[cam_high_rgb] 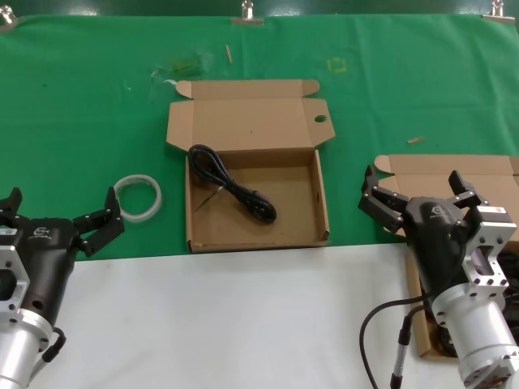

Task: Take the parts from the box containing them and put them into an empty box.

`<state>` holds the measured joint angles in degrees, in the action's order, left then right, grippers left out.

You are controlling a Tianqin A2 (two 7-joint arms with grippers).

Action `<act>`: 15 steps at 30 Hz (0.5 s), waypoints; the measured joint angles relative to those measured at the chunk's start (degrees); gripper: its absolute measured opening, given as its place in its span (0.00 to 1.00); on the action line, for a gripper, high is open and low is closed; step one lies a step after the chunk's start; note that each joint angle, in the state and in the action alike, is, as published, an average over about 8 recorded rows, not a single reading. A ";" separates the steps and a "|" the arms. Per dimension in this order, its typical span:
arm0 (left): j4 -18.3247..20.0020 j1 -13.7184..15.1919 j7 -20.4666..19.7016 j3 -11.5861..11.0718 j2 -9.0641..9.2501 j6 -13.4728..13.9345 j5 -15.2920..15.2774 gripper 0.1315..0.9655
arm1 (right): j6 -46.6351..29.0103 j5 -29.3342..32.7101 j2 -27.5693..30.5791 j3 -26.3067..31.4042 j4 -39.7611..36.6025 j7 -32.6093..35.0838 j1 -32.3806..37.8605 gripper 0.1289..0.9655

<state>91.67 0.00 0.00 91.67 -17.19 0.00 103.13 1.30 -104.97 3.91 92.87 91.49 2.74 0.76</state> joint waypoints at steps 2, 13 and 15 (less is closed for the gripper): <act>0.00 0.00 0.00 0.00 0.00 0.00 0.00 1.00 | 0.00 0.00 0.00 0.00 0.00 0.00 0.00 1.00; 0.00 0.00 0.00 0.00 0.00 0.00 0.00 1.00 | 0.00 0.00 0.00 0.00 0.00 0.00 0.00 1.00; 0.00 0.00 0.00 0.00 0.00 0.00 0.00 1.00 | 0.00 0.00 0.00 0.00 0.00 0.00 0.00 1.00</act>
<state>91.67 0.00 0.00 91.67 -17.19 0.00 103.13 1.30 -104.97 3.91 92.87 91.49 2.74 0.76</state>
